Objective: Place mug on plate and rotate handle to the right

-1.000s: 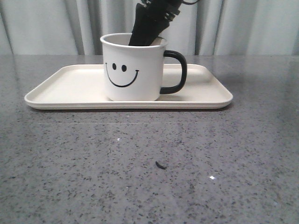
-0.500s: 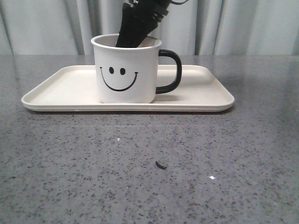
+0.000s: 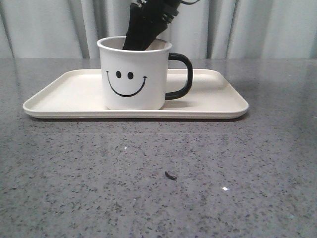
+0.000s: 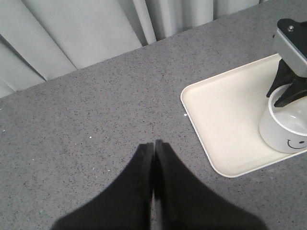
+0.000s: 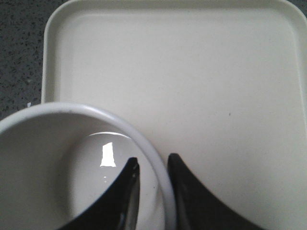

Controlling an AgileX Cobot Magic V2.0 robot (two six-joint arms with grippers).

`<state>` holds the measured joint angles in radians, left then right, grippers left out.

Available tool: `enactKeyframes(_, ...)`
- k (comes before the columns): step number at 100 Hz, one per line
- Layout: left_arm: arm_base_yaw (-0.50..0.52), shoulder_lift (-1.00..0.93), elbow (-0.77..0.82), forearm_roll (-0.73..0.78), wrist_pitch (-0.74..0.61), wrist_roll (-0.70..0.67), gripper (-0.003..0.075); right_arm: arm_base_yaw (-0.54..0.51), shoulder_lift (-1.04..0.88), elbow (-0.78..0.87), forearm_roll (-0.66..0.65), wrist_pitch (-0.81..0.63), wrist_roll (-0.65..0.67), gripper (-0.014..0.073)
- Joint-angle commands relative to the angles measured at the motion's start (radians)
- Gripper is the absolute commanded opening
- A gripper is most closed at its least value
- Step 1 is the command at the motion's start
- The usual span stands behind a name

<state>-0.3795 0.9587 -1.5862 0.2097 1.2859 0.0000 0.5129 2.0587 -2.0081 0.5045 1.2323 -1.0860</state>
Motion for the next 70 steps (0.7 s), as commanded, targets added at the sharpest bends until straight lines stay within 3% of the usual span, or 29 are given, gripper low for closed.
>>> enactKeyframes(1, -0.003, -0.007, -0.018, 0.003, -0.022, -0.007, -0.0019, -0.002, -0.078, -0.032, 0.035, 0.105, -0.004, 0.0195)
enactKeyframes(70, -0.003, -0.007, -0.018, -0.004, -0.022, -0.007, -0.0019, -0.002, -0.155, -0.032, 0.052, 0.105, -0.001, 0.0195)
